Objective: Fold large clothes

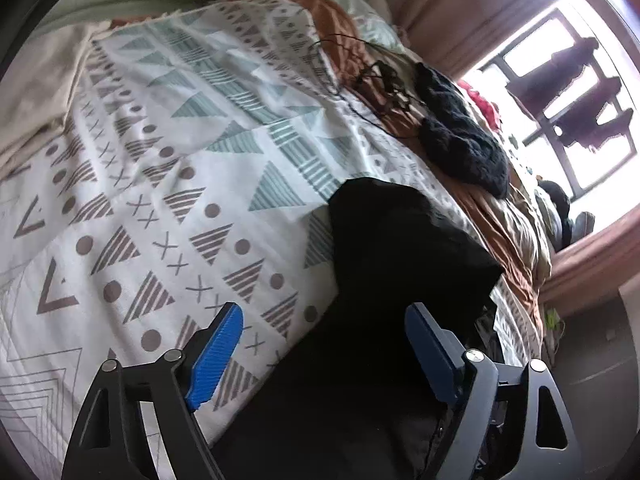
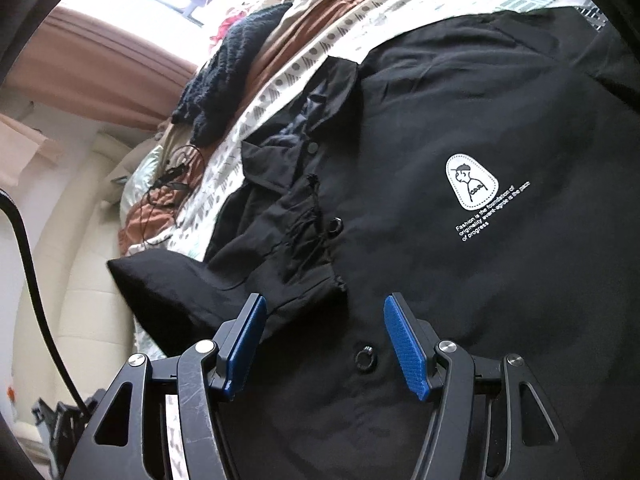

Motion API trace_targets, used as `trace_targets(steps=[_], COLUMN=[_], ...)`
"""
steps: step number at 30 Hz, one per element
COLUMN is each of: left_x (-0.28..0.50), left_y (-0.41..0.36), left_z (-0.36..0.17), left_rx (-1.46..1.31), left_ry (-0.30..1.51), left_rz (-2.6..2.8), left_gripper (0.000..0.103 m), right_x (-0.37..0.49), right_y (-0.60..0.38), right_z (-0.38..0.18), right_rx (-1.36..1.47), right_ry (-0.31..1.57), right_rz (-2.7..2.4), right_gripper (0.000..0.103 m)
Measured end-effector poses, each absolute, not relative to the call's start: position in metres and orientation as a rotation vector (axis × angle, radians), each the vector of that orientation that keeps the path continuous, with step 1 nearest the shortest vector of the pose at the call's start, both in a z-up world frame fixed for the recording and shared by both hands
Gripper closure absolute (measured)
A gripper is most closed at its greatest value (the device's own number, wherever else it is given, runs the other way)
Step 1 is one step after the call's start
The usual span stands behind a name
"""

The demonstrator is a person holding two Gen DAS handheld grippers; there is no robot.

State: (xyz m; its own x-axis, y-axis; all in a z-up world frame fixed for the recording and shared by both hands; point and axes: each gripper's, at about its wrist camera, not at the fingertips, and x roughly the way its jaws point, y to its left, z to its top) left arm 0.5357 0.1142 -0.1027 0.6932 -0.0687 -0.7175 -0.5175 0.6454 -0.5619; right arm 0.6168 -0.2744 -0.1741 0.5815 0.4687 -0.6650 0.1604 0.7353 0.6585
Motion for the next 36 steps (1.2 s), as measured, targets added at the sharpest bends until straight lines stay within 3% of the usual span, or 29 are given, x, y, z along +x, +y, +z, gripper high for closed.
trace_targets(steps=[10, 14, 17, 25, 36], left_x=[0.535, 0.539, 0.543, 0.546, 0.549], left_y=[0.122, 0.115, 0.109, 0.101, 0.092], left_z=[-0.114, -0.114, -0.115, -0.12, -0.122], left_rx=[-0.892, -0.861, -0.829, -0.785, -0.765], left_ry=[0.792, 0.803, 0.816, 0.84, 0.848], left_rz=[0.307, 0.31, 0.316, 0.332, 0.327], left_gripper=[0.024, 0.024, 0.024, 0.024, 0.024], right_x=[0.643, 0.65, 0.646, 0.611, 0.56], right_y=[-0.257, -0.257, -0.262, -0.313, -0.393], right_z=[-0.184, -0.194, -0.192, -0.137, -0.117], right_rx=[0.733, 0.761, 0.759, 0.728, 0.774], right_ry=[0.976, 1.0, 0.974, 0.784, 0.676], right_rz=[0.218, 0.253, 0.272, 0.17, -0.047], right_gripper=[0.043, 0.087, 0.094, 0.097, 0.096])
